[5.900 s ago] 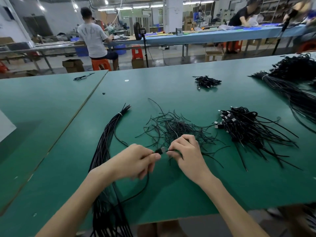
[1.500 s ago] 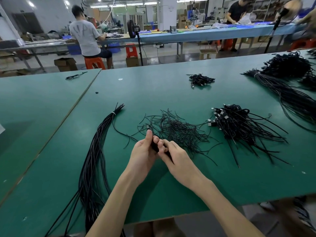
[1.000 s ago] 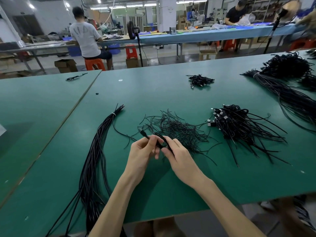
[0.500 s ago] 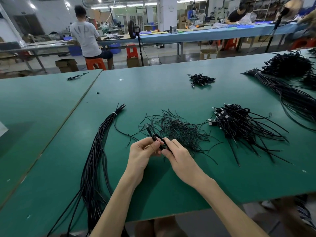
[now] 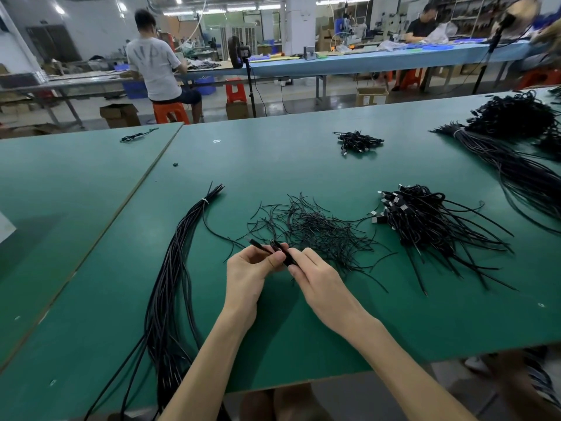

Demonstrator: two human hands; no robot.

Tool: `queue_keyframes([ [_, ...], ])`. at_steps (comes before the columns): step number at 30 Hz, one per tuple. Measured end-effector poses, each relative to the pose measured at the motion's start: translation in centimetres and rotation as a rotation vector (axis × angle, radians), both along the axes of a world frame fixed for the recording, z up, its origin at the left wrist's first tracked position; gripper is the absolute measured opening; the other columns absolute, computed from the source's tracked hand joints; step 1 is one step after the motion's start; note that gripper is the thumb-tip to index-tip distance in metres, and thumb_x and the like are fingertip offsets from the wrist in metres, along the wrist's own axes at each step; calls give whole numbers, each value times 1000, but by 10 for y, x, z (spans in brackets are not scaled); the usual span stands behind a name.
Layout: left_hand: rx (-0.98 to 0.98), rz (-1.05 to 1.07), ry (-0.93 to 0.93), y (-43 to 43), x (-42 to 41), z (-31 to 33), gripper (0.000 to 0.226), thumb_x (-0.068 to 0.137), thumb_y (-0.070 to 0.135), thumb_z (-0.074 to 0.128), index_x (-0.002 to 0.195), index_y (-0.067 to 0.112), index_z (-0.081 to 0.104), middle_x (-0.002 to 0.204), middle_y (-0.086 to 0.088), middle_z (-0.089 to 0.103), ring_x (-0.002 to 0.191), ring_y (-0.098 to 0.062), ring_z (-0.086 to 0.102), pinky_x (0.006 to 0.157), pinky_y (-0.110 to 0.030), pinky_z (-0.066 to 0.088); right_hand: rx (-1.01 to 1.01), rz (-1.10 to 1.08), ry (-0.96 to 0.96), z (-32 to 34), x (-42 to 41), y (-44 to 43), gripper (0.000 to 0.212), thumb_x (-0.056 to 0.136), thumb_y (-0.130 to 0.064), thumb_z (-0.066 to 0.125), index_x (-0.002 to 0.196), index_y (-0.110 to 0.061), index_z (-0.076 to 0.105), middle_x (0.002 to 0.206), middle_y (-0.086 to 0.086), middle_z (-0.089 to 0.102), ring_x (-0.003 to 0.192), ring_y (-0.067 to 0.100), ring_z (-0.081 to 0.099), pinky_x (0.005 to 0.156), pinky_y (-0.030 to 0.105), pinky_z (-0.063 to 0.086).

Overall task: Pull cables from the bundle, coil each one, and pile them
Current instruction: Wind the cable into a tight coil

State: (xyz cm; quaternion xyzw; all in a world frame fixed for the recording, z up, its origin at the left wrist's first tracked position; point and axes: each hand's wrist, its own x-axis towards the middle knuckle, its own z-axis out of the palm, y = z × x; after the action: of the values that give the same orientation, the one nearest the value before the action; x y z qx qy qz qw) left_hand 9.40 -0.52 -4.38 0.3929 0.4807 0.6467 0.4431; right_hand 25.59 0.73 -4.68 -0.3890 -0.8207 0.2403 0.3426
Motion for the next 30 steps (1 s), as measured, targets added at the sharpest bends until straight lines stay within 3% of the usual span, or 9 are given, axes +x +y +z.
queue_keyframes([
  [5,21,42,66,-3,5,5,16,70,25,86,81,16,80,75,-5,73,66,-13,64,64,-23,55,19,-13,-48,-1,-2,-1,34,111,-24,41,139,-10,53,102,-12,41,78,9,47,72,32,47],
  [10,40,13,82,-5,6,5,8,80,20,83,85,15,79,86,-14,76,76,-23,71,71,-34,60,-4,-29,-35,1,-1,0,35,111,-24,41,139,-9,53,103,-10,43,80,8,48,75,32,47],
  [13,35,6,133,-5,7,4,7,87,17,80,90,13,76,87,-12,76,77,-20,72,63,-25,57,4,-37,-52,2,-1,-1,37,111,-25,40,142,-9,52,105,-10,44,81,9,49,76,31,48],
  [16,2,29,139,-3,7,3,15,88,13,80,96,5,70,85,-17,74,77,-21,72,62,-28,59,18,-57,-67,2,-1,0,39,111,-24,40,145,-8,49,111,-6,48,86,14,56,78,33,50],
  [18,-28,45,79,-2,5,3,28,83,12,83,102,0,66,88,-22,74,82,-25,73,67,-31,61,52,-52,-95,2,-2,-2,38,111,-21,41,145,-6,49,114,-1,49,88,17,58,77,26,48],
  [22,-101,-15,-24,-3,1,7,51,67,29,88,106,2,70,93,-15,79,89,-26,74,71,-28,59,92,-28,-101,3,-3,-4,36,110,-18,42,143,-5,50,114,2,50,86,21,59,76,28,48],
  [26,-43,-71,44,-6,1,8,37,74,34,85,107,18,80,96,-17,76,85,-16,67,71,-26,53,106,-21,-81,6,-2,-6,37,110,-17,42,143,-3,50,112,3,49,84,20,57,77,35,50],
  [30,7,-85,82,-7,3,8,35,78,31,82,111,18,80,96,-15,76,82,-13,67,67,-23,54,112,-17,-92,8,-1,-8,39,110,-14,42,146,1,48,113,7,51,84,22,57,79,37,51],
])
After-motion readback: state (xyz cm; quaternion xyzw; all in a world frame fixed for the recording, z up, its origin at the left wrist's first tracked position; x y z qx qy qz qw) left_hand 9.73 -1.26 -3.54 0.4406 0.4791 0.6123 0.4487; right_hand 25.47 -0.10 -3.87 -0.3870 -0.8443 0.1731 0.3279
